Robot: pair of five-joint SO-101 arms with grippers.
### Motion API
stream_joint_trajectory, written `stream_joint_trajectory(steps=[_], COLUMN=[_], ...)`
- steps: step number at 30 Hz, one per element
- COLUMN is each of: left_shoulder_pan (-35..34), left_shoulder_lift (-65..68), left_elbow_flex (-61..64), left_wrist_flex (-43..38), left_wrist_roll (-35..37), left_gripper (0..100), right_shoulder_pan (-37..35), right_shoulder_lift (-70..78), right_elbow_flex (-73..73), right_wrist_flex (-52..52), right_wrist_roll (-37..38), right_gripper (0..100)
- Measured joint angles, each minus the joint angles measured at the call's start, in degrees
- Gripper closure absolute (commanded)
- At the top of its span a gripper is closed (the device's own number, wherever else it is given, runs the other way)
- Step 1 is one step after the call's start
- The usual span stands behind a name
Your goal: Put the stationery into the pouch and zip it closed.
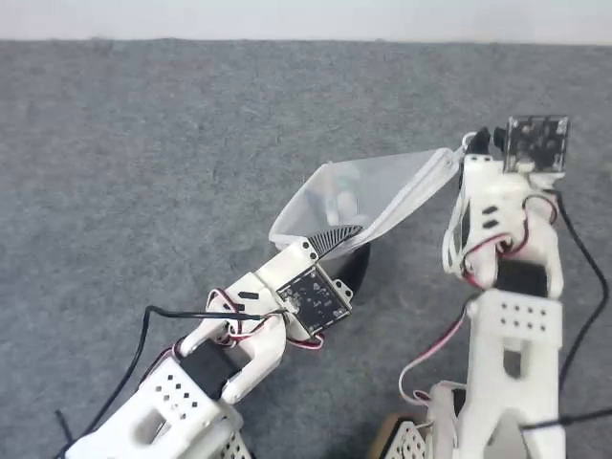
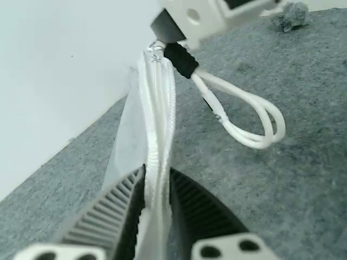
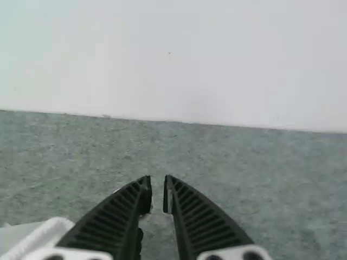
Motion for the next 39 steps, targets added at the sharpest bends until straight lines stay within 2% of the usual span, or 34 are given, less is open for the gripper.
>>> stream_joint_trajectory(steps=[3,7,13,18,21,24,28,35,39], left_shoulder_pan=[0.0,-0.5,-0.7,-0.7,-0.7,-2.3,-7.0,-14.9,-19.3], left_shoulder_lift=[0.0,-0.6,-0.6,-0.6,-0.6,-0.7,0.0,0.0,0.0], left_elbow_flex=[-0.1,0.4,0.4,0.4,0.4,0.4,0.4,-7.3,-10.3], left_wrist_flex=[0.0,0.9,0.9,0.9,0.9,0.9,2.2,16.4,21.9], left_wrist_roll=[0.0,0.0,0.0,0.0,0.3,4.5,13.8,27.3,30.5], left_gripper=[99,99,99,99,92,83,78,73,73], right_shoulder_pan=[0.0,5.7,4.8,2.6,1.8,0.5,-0.1,0.0,-0.3], right_shoulder_lift=[2.1,5.5,4.2,-0.4,-2.9,-5.5,-9.7,-16.7,-20.6], right_elbow_flex=[-1.1,-2.3,-2.9,-2.9,-2.9,-2.9,-2.9,-2.7,1.8], right_wrist_flex=[0.0,0.8,5.3,11.2,15.6,20.4,26.2,34.4,34.7], right_wrist_roll=[-1.0,-1.1,-1.3,-1.3,-1.3,-1.3,-1.3,-1.3,-1.3], right_gripper=[99.1,99.1,98.2,84.2,83.1,84.0,84.0,84.0,84.1])
